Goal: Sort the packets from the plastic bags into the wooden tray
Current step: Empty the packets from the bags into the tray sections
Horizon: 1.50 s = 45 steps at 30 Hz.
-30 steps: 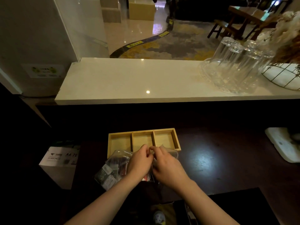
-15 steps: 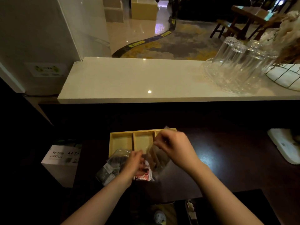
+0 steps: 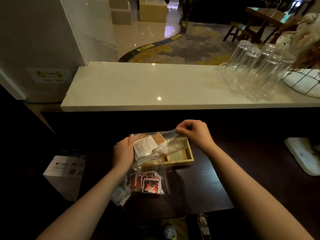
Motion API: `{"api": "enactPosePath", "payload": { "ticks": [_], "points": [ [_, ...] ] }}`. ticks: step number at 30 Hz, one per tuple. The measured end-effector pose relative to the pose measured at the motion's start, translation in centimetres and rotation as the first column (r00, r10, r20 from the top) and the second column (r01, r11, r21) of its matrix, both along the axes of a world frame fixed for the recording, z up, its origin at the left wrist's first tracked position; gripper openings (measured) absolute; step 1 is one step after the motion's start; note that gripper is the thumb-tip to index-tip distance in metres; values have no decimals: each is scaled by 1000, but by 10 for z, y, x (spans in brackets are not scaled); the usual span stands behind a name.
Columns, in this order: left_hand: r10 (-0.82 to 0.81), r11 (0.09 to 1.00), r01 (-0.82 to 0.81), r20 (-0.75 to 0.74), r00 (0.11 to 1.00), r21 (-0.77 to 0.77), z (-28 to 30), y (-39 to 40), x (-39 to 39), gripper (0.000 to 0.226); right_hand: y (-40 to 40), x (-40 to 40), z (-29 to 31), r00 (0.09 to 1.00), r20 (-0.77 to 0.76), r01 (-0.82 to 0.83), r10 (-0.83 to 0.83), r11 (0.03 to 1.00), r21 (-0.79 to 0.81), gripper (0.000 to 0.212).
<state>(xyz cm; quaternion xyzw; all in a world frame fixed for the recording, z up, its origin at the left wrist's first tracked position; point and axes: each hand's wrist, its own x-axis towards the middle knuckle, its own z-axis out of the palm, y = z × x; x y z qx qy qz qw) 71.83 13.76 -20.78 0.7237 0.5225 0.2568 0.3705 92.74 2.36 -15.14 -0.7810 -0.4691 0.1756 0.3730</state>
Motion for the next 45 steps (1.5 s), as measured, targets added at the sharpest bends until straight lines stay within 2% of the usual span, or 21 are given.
{"api": "enactPosePath", "payload": {
  "ticks": [2,7,11,19,27,40,45],
  "points": [
    [-29,996,34,-61,998,82,1,9,1,37,1,6,-11,999,-47,1,-1,1000,-14,9],
    [-29,983,53,-134,991,178,15,21,14,32,-3,15,-36,980,-179,77,-83,996,-42,10],
    [-64,979,83,-105,992,188,18,20,25,32,-6,20,-48,945,-283,151,-161,987,-56,7],
    [-109,967,123,-76,991,222,19,18,36,32,-8,24,-68,910,-355,199,-216,976,-85,6],
    [-133,970,140,-47,990,197,27,13,48,34,-11,29,-77,892,-390,211,-228,974,-86,8],
    [-186,959,173,35,982,225,40,5,64,34,-20,39,-76,810,-545,212,-215,975,-69,7],
    [-225,953,196,108,968,231,50,0,64,31,-23,39,-70,795,-566,230,-217,972,-48,9]
  ]
}}
